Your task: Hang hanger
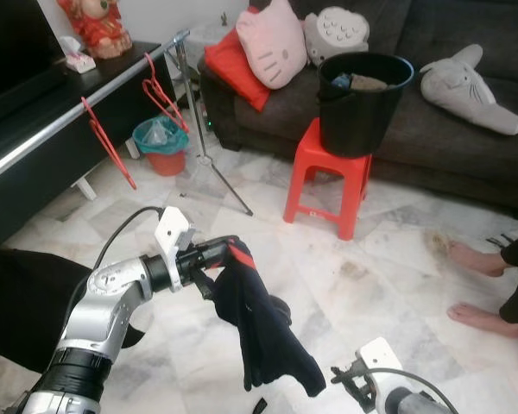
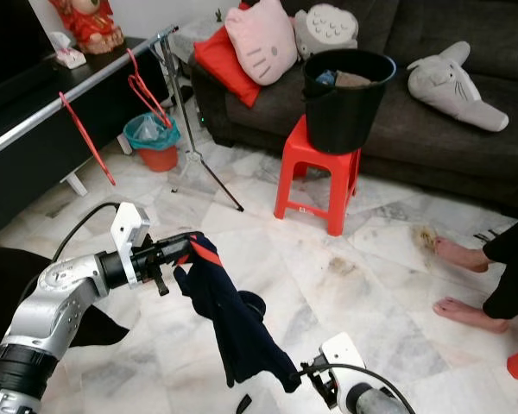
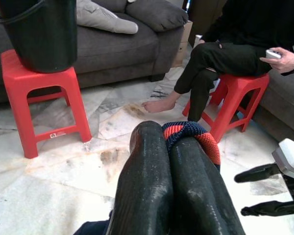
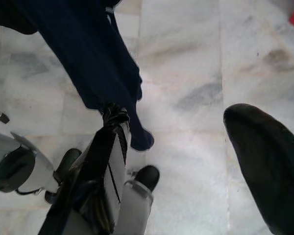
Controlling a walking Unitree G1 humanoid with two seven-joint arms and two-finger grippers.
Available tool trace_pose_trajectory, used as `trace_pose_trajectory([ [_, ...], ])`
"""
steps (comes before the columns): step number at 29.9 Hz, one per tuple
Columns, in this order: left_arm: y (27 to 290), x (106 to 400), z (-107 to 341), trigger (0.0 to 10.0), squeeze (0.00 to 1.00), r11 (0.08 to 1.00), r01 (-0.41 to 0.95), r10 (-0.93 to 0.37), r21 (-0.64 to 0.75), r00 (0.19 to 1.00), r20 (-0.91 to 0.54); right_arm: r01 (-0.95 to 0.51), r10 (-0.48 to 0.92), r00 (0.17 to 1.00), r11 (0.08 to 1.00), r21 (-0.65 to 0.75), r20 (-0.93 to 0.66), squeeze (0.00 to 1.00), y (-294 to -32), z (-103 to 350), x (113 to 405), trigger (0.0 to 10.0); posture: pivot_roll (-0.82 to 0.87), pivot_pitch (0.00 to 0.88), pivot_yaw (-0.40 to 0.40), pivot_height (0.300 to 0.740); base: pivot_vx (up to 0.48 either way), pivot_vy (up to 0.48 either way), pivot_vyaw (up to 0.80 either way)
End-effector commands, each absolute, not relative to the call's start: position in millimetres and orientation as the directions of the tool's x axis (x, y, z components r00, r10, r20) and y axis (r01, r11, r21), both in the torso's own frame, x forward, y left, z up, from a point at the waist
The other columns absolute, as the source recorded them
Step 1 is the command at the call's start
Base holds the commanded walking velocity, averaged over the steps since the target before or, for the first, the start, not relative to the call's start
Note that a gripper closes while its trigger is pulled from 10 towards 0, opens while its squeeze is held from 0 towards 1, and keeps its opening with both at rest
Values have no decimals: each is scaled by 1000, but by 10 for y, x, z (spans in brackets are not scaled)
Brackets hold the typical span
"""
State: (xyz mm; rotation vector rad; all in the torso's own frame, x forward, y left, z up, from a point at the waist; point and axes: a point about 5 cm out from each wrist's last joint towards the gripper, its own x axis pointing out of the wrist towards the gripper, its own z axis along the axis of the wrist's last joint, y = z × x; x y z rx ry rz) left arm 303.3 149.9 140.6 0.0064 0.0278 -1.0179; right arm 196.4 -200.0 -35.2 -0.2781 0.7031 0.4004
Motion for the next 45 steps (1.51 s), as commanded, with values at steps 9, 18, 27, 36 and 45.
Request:
trace_pose_trajectory([
  [9,1545,3014,1361,10000,0,527,850,-849,17,527,-44,-486,247,662,860,-155,-708,0,-2024,-493,1861,10000,-46,65,84,740,0,0,0],
  [18,1556,3022,1401,10000,0,519,854,-853,27,520,-42,-518,334,692,847,-117,-640,0,-2012,-408,1957,10000,-40,63,85,740,0,0,0],
  [27,1554,3023,1387,10000,0,518,855,-854,15,518,-46,-740,715,589,664,101,-377,0,-1654,122,1949,10000,-45,64,86,740,0,0,0],
  [36,1533,3014,1366,10000,0,507,862,-861,0,506,-48,-804,778,529,588,94,-339,0,-1579,330,1928,10000,-45,64,85,740,0,0,0],
  [45,1593,3034,1374,10000,0,532,847,-845,13,532,-48,-728,681,606,683,58,-410,0,-1702,214,1958,10000,-45,64,82,740,0,0,0],
])
